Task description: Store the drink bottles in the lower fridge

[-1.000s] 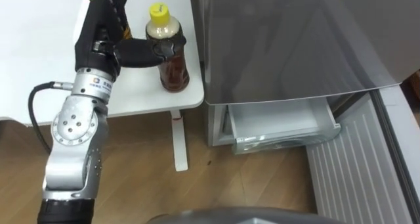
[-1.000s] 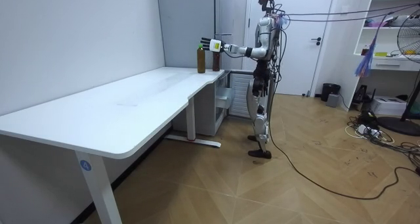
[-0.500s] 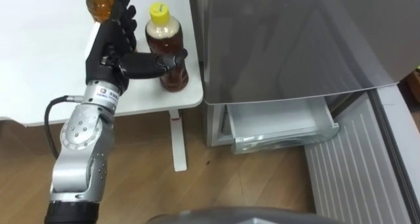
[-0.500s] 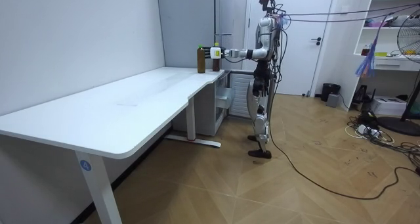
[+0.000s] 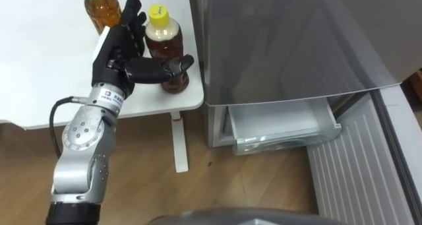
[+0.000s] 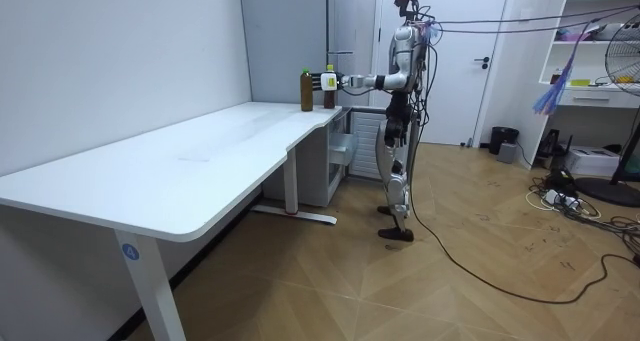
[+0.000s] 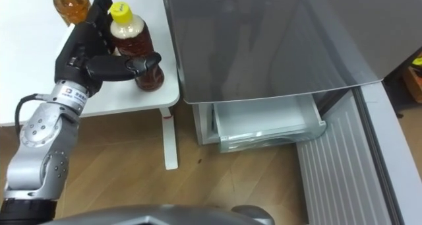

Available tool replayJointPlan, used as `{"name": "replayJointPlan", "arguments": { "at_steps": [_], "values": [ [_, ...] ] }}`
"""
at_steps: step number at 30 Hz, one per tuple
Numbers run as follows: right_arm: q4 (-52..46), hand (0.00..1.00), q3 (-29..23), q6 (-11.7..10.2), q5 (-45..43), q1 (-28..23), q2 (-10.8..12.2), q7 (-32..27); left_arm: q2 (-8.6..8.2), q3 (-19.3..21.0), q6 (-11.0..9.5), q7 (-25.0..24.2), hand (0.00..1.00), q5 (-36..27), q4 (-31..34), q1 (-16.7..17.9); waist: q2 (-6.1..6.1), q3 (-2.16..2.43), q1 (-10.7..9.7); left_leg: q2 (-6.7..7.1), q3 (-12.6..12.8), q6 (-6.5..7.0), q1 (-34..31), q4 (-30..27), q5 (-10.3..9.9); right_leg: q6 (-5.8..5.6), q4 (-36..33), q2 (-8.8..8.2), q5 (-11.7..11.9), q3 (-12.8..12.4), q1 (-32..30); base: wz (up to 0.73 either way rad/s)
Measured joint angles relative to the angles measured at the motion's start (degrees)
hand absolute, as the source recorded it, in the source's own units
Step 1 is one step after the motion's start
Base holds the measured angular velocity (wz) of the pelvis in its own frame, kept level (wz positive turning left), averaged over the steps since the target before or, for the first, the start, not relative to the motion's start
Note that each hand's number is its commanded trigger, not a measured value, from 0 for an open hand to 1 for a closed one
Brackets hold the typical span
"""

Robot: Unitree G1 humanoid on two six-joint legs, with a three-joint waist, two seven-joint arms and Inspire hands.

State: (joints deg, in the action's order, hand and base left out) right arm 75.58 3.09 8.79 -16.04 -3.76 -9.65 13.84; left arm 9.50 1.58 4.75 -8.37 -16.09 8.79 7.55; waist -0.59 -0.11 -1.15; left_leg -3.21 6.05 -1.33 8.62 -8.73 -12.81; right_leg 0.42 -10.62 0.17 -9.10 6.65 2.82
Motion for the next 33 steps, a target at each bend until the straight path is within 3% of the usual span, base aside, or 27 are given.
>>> {"name": "replayJointPlan", "arguments": {
  "at_steps": [8, 9, 10, 11, 12, 18, 33],
  "values": [
    [0.0, 0.00, 0.0, -0.2, 0.0, -0.1, 0.0, 0.0, 0.01, -1.3, 0.0, 0.2, 0.00, 0.0, -0.1, 0.0, 0.09, 0.01, -0.3, 0.00, 0.0, 0.00, 0.1, 0.0, 0.0, 0.00, -0.1, -0.01, 0.0, -0.2, 0.0, 0.00],
    [0.0, 0.00, 0.0, -0.2, 0.0, -0.1, 0.0, 0.0, 0.01, -1.5, 0.0, 0.3, 0.38, 0.0, -0.1, 0.0, 0.12, -0.02, -0.3, 0.00, 0.0, 0.00, 0.1, 0.0, 0.0, 0.00, -0.1, -0.01, 0.0, -0.3, 0.0, 0.00],
    [0.0, 0.00, 0.0, -0.2, 0.0, -0.1, 0.0, 0.0, 0.02, -1.6, 0.0, 0.3, 0.58, 0.0, -0.1, 0.0, 0.15, -0.04, -0.3, 0.00, 0.0, 0.00, 0.1, 0.0, 0.0, 0.00, -0.1, -0.01, 0.0, -0.3, 0.0, 0.00],
    [0.1, 0.00, 0.1, -0.2, 0.0, -0.2, 0.0, 0.0, 0.02, -1.8, 0.0, 0.3, 0.85, 0.0, -0.1, 0.0, 0.19, -0.06, -0.3, 0.00, 0.0, 0.00, 0.1, 0.0, 0.0, 0.00, -0.1, -0.01, 0.0, -0.3, 0.1, 0.00],
    [0.4, 0.00, 0.1, -0.3, 0.0, -0.2, 0.1, 0.0, 0.02, -1.9, 0.0, 0.3, 1.00, 0.0, -0.1, 0.0, 0.23, -0.09, -0.4, 0.00, 0.0, 0.00, 0.2, 0.0, 0.0, 0.00, -0.1, -0.01, 0.0, -0.3, 0.1, 0.00],
    [0.8, 0.00, 0.1, -0.3, 0.0, -0.5, 0.2, 0.0, 0.03, -1.9, 0.0, 0.3, 1.00, 0.0, -0.1, 0.0, 0.43, -0.43, -0.8, 0.00, 0.0, 0.00, 0.1, 0.0, 0.0, 0.00, -0.1, -0.01, 0.0, -0.4, 0.1, 0.00],
    [0.7, 0.00, 0.0, 0.0, 0.0, -0.5, 0.2, -0.1, 0.18, -1.9, 0.0, 0.1, 1.00, 0.0, -0.6, 0.0, -0.18, -0.54, -1.7, 0.01, 0.0, 0.00, 0.1, 0.0, 0.0, -0.01, 0.0, 0.02, 0.0, -0.5, 0.0, 0.00]
  ]
}}
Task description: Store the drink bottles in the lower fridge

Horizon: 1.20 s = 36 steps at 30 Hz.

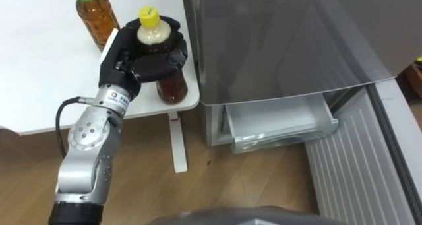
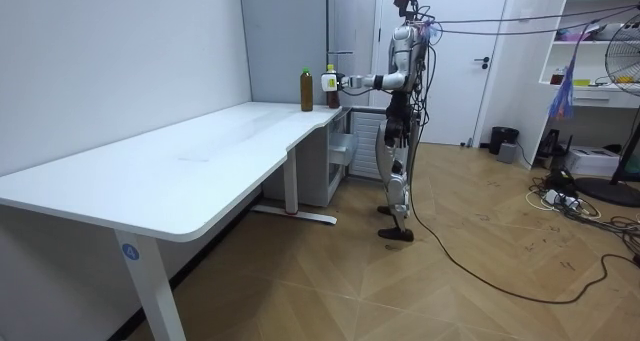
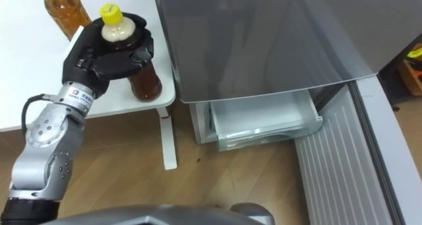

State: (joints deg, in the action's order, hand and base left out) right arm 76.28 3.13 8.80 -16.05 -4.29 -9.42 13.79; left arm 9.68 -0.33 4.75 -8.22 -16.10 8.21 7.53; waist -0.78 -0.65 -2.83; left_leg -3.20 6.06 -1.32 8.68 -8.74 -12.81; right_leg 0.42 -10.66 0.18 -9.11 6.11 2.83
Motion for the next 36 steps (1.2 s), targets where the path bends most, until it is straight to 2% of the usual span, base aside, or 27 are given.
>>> {"name": "replayJointPlan", "arguments": {
  "at_steps": [6, 30, 36],
  "values": [
    [0.0, 0.00, 0.0, 0.0, -0.2, 0.1, 0.0, 0.0, 0.00, 0.0, 0.0, 0.0, 1.00, 0.0, 0.0, 0.0, -0.42, 0.13, 0.0, 0.00, 0.0, 0.00, 0.0, 0.0, 0.0, 0.00, 0.0, 0.00, 0.0, 0.1, 0.0, 0.00],
    [-0.4, 0.00, 0.1, -0.1, -0.5, 1.5, 0.0, 0.0, 0.25, -1.5, 0.4, -1.4, 1.00, -0.6, -0.1, 0.0, -0.08, 0.52, 1.1, -0.01, 0.1, 0.00, -0.1, 0.0, 0.0, 0.03, -0.1, -0.08, 0.0, 0.6, -0.1, 0.00],
    [-1.0, 0.00, 0.5, -0.7, 0.2, 2.1, 0.0, -0.6, 0.16, -2.0, 0.4, -2.2, 1.00, -1.9, 0.3, -0.2, -0.53, 0.68, 1.6, -0.01, 0.1, 0.00, -1.3, -0.3, 0.0, 0.03, -0.4, -0.28, 0.0, 1.3, -1.1, 0.05]
  ]
}}
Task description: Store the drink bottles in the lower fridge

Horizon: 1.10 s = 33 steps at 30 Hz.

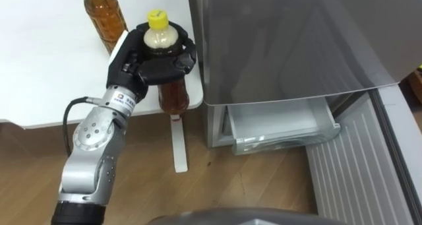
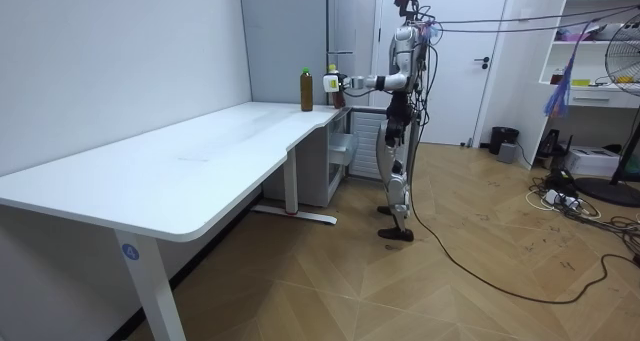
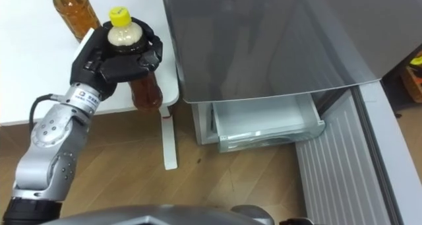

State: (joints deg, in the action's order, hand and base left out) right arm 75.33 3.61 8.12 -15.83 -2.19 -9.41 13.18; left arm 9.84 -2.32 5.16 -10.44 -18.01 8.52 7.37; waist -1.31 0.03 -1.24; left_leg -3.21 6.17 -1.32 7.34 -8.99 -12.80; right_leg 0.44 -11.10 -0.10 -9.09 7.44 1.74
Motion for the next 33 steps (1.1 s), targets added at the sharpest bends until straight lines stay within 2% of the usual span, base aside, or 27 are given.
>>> {"name": "replayJointPlan", "arguments": {
  "at_steps": [5, 9, 16, 21, 28, 33],
  "values": [
    [0.0, 0.00, 3.1, 0.1, 2.4, 1.3, -0.2, -2.1, -0.12, -2.7, 0.3, -0.1, 1.00, -4.1, 0.5, -0.2, -0.50, -0.15, 0.2, 0.05, -0.1, 0.01, -1.7, -0.6, 0.0, 0.00, -0.2, -0.28, 0.0, 0.7, -0.8, 0.11],
    [0.0, 0.00, 4.1, 0.1, 2.4, 2.6, -0.4, -2.6, -0.19, -5.4, 0.9, -1.5, 1.00, -4.8, 1.2, -0.2, -0.77, -0.35, 0.1, 0.02, -0.3, 0.02, -1.8, -0.7, 0.0, 0.06, 0.4, -0.37, 0.1, 2.0, -0.5, 0.07],
    [-0.1, 0.00, 7.4, -0.1, 2.5, 4.1, -0.6, -3.7, -0.13, -7.9, 0.9, -3.5, 1.00, -4.9, 1.2, -0.2, -0.84, -0.49, 0.6, -0.01, -0.5, 0.01, -2.0, -0.6, 0.0, 0.06, 0.4, -0.45, 0.1, 2.5, -0.6, 0.03],
    [-1.1, 0.00, 9.9, -0.8, 2.5, 4.5, -1.1, -4.7, -0.28, -8.7, 0.8, -5.0, 1.00, -4.9, -0.5, -0.1, -0.89, -0.93, 2.3, 0.01, -0.4, 0.02, -2.2, -0.7, 0.0, 0.05, 0.4, -0.58, 0.1, 2.9, -0.7, 0.02],
    [-3.4, 0.00, 12.7, -1.2, 2.4, 4.7, -1.8, -4.9, 0.46, -9.9, 0.8, -5.3, 1.00, -4.9, -5.2, 1.2, -0.97, -0.99, 3.8, 0.06, -0.8, 0.01, -2.8, -1.0, 0.0, -0.02, 0.5, -0.67, 0.1, 3.5, -0.6, 0.08],
    [-13.2, 0.00, 15.5, -1.0, -0.4, 4.4, -2.9, -3.8, 0.42, -11.0, 0.8, -5.4, 1.00, -4.9, -5.3, 1.4, -1.06, -1.03, 5.0, 0.13, -0.8, 0.01, -2.8, -1.1, 0.0, -0.03, 0.4, -0.74, 0.0, 3.6, -0.7, -0.01]
  ]
}}
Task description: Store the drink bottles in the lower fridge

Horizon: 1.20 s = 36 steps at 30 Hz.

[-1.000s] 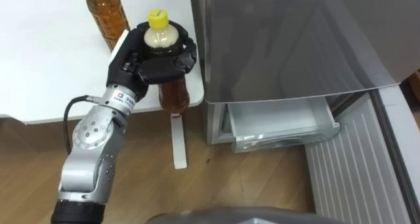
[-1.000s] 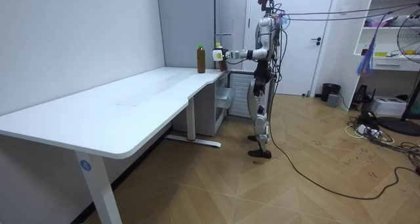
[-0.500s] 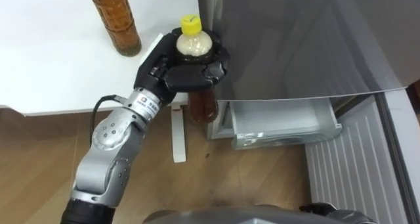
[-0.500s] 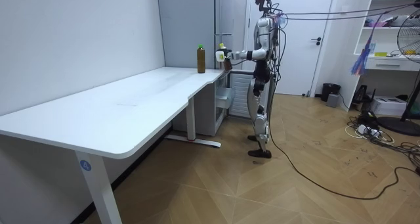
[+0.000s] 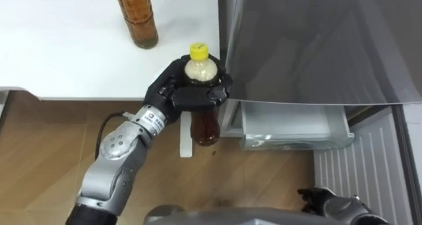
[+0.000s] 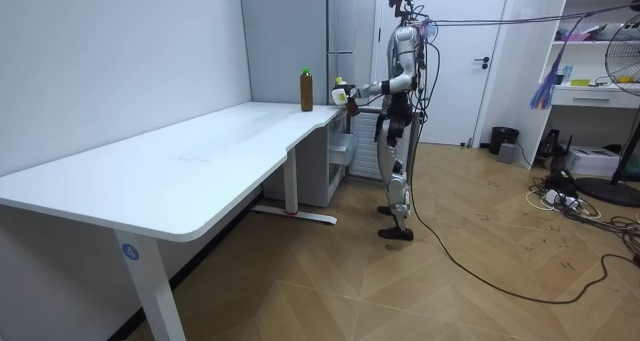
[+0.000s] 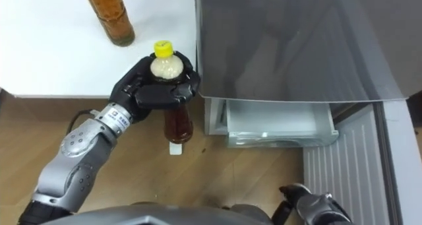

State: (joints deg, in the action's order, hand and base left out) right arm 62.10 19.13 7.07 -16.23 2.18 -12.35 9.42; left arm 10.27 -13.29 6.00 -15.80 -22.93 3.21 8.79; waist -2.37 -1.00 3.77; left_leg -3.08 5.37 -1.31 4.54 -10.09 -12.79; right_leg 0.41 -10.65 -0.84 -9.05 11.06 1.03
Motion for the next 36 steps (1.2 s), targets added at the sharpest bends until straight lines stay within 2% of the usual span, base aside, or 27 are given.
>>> {"name": "replayJointPlan", "arguments": {
  "at_steps": [2, 4, 6, 8, 11, 12, 14, 19, 23, 26, 29, 34, 36],
  "values": [
    [-3.9, 0.00, 0.7, 0.0, -2.1, -0.5, -0.3, 0.5, 0.01, -0.1, 0.0, 0.0, 1.00, 0.0, 0.0, 0.0, -0.02, -0.01, 0.2, -0.03, 0.0, 0.00, 0.0, -0.3, 0.0, 0.01, 0.0, 0.04, 0.0, 0.0, 0.0, 0.00],
    [-9.3, 0.00, 2.8, 0.4, -3.3, -1.9, -1.9, 1.9, 0.01, -0.3, 0.0, 0.0, 1.00, -0.4, -0.1, 0.0, 0.00, 0.01, 0.8, -0.03, 0.2, 0.00, 0.0, -0.4, 0.0, 0.02, -0.1, 0.03, 0.0, -0.3, 0.0, -0.06],
    [-19.7, 0.00, 1.4, 0.6, -2.5, -4.4, -3.3, 4.6, 0.16, -0.5, 0.0, 0.0, 1.00, -2.8, -0.4, 0.1, 0.00, 0.00, 1.1, -0.15, 0.7, 0.00, 0.2, -0.4, 0.0, 0.12, -0.1, 0.05, 0.1, -0.4, 0.0, -0.12],
    [-27.4, 0.00, 0.0, -0.1, -0.1, -5.1, -2.3, 6.4, 0.35, -0.5, 0.0, -0.2, 1.00, -3.5, -0.6, 0.1, 0.05, 0.03, 1.0, -0.19, 0.7, 0.00, 0.2, -0.7, 0.0, 0.21, -0.1, 0.18, 0.1, -0.9, 0.0, -0.10],
    [-35.9, 0.00, -0.6, -2.5, 6.2, -6.4, 1.4, 9.4, 0.34, -0.5, 0.0, -1.6, 1.00, -4.1, -0.5, 0.1, 0.28, 0.17, 0.5, -0.21, 0.6, 0.00, 0.3, -0.8, 0.0, 0.22, -0.1, 0.16, 0.1, -0.6, 0.3, 0.06],
    [-37.2, 0.00, -0.4, -3.3, 8.5, -6.6, 2.6, 10.8, 0.40, -0.3, 0.0, -2.2, 1.00, -4.1, -0.5, 0.1, 0.34, 0.16, 0.6, -0.18, 0.6, 0.00, 0.3, -0.8, 0.0, 0.21, -0.1, 0.09, 0.1, -0.5, 0.4, 0.11],
    [-38.2, 0.00, -0.3, -3.9, 11.8, -7.1, 3.3, 12.6, 0.47, 0.0, 0.0, -2.5, 1.00, -4.0, -0.5, 0.1, 0.32, 0.14, 0.5, -0.16, 0.6, 0.00, 0.3, -0.8, 0.0, 0.20, -0.1, -0.04, 0.1, 0.1, 0.6, 0.15],
    [-38.6, 0.00, -0.8, -4.2, 17.9, -7.8, 2.8, 16.1, 0.69, 1.8, -0.6, -2.2, 1.00, -3.9, -0.5, 0.1, 0.33, 0.13, 0.0, -0.14, 0.6, 0.01, 0.1, -0.9, 0.0, 0.17, -0.3, -0.12, 0.1, 0.3, 0.6, 0.05],
    [-44.5, 0.00, -1.3, -4.2, 19.3, -7.8, 1.5, 19.6, 0.72, 2.2, -1.6, -2.2, 1.00, -4.0, -0.2, 0.1, 0.67, 0.16, -0.4, -0.12, 0.8, 0.01, -1.0, -1.2, 0.0, 0.20, -1.2, -0.15, 0.1, -0.3, -1.1, -0.06],
    [-47.7, 0.00, -1.3, -5.4, 21.5, -7.7, 0.9, 21.6, 0.76, 1.2, -2.6, -2.2, 1.00, -4.0, -0.2, 0.1, 0.66, 0.16, -0.5, -0.12, 0.8, 0.01, -0.8, -1.3, 0.0, 0.20, -1.2, -0.13, 0.1, -0.3, -0.8, -0.02],
    [-48.2, 0.00, -1.3, -5.2, 21.5, -8.1, 1.3, 23.1, 0.97, 0.3, -3.9, -2.4, 1.00, -3.9, -0.2, 0.2, 0.71, 0.14, -0.6, -0.12, 0.7, 0.01, -0.8, -1.3, 0.0, 0.21, -1.2, -0.13, 0.1, -0.3, -0.9, 0.00],
    [-49.3, 0.00, -1.2, -5.1, 21.0, -8.2, 0.9, 25.3, 1.33, -1.1, -4.1, -2.4, 1.00, -3.8, -0.2, 0.2, 0.91, 0.09, -0.7, -0.12, 0.5, 0.00, -0.7, -1.2, 0.0, 0.21, -1.3, -0.08, 0.1, -0.9, -1.0, -0.05],
    [-50.0, 0.00, -0.8, -5.1, 21.0, -8.2, 0.2, 26.6, 2.17, -2.0, -4.1, -2.4, 1.00, -3.7, -0.2, 0.3, 0.93, 0.08, -0.7, -0.13, 0.5, 0.01, 0.1, -1.0, 0.0, 0.21, -1.3, 0.02, 0.1, -1.5, -0.6, -0.11]
  ]
}}
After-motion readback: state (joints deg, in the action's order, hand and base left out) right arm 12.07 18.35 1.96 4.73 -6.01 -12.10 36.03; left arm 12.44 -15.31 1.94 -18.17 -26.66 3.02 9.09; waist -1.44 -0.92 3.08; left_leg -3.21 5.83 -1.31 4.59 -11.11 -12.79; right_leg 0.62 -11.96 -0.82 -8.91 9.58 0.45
